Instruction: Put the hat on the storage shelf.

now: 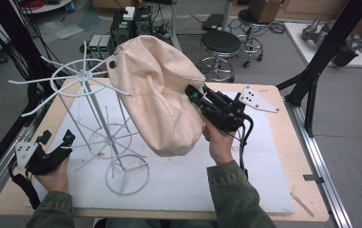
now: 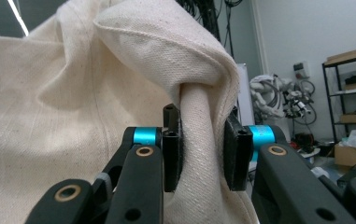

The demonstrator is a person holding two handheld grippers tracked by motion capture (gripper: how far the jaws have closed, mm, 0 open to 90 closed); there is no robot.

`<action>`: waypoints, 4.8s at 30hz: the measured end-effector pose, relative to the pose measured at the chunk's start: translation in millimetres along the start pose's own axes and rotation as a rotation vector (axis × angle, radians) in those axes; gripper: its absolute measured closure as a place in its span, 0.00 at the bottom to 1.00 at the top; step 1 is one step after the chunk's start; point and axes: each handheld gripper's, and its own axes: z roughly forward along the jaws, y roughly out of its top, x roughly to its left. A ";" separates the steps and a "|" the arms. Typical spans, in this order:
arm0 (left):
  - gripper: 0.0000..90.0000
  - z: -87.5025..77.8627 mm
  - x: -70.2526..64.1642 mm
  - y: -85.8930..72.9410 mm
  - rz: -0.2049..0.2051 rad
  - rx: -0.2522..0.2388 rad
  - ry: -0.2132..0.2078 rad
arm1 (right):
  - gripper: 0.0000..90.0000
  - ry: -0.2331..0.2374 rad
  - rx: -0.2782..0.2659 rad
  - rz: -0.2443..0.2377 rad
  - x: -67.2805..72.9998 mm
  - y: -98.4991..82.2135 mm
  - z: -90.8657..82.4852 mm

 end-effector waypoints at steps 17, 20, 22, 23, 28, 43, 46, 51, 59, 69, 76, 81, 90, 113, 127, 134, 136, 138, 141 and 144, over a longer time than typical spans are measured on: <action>0.27 0.1 -0.3 -0.3 0.000 0.007 -0.001 | 0.79 0.019 0.116 -0.086 -5.5 -26.0 -7.3; 0.27 0.1 0.1 -0.3 -0.002 0.003 0.001 | 0.78 0.025 0.137 -0.086 -5.2 -29.2 -6.5; 0.27 0.0 0.4 -0.2 -0.005 0.004 0.001 | 0.78 0.024 0.151 -0.089 -6.0 -32.6 -6.0; 0.27 -0.1 0.5 -0.2 -0.005 0.003 0.000 | 0.78 0.023 0.164 -0.093 -6.4 -34.0 -6.2; 0.27 -0.4 1.4 0.1 -0.010 0.002 0.000 | 0.77 0.021 0.184 -0.089 -7.6 -36.9 -5.7; 0.27 -0.3 1.5 0.1 -0.014 0.002 -0.001 | 0.62 -0.012 0.199 -0.072 -6.1 -38.0 -4.0; 0.27 -0.2 1.3 0.0 -0.014 0.002 -0.001 | 0.54 -0.022 0.195 -0.066 -6.5 -38.0 -3.7; 0.27 -0.6 1.6 0.3 -0.014 0.000 -0.001 | 0.27 -0.065 0.185 -0.051 -8.0 -37.2 -5.1; 0.27 -0.5 1.4 0.3 -0.009 -0.002 0.000 | 0.13 -0.118 0.170 -0.055 -10.9 -32.3 -12.4; 0.27 -1.0 1.2 0.1 -0.010 -0.002 0.001 | 0.13 -0.198 0.182 -0.091 -13.7 -30.3 -26.8; 0.27 -0.9 1.2 -0.2 -0.012 -0.002 0.002 | 0.13 -0.235 0.173 -0.096 -15.3 -26.0 -39.8; 0.27 -1.1 1.2 -0.2 -0.011 -0.001 0.002 | 0.13 -0.272 0.177 -0.100 -17.6 -26.4 -51.0; 0.27 -1.1 0.7 -0.4 -0.011 0.001 0.001 | 0.12 -0.350 0.179 -0.113 -21.0 -24.2 -72.7; 0.27 -5.4 -0.2 -0.3 -0.022 -0.002 -0.001 | 0.12 -0.588 0.223 -0.163 -23.8 -31.6 -126.2; 0.27 -17.0 -4.1 -1.6 -0.014 -0.005 0.002 | 0.12 -0.737 0.262 -0.171 -26.4 -62.1 -164.6; 0.27 -17.1 -2.4 -1.7 -0.020 -0.008 0.010 | 0.12 -0.846 0.312 -0.154 -32.1 -81.9 -180.3; 0.27 -17.2 -2.2 -1.8 -0.018 -0.005 0.009 | 0.12 -0.867 0.320 -0.147 -31.7 -82.0 -181.6; 0.27 -17.1 -2.4 -1.8 -0.016 -0.006 0.008 | 0.12 -0.881 0.311 -0.169 -29.2 -81.5 -182.4; 0.27 -17.1 -2.7 -1.7 -0.014 -0.008 0.008 | 0.12 -0.883 0.304 -0.190 -26.9 -84.7 -184.2; 0.27 -17.2 -2.5 -1.6 -0.013 -0.007 0.009 | 0.12 -0.887 0.308 -0.170 -29.5 -87.2 -186.9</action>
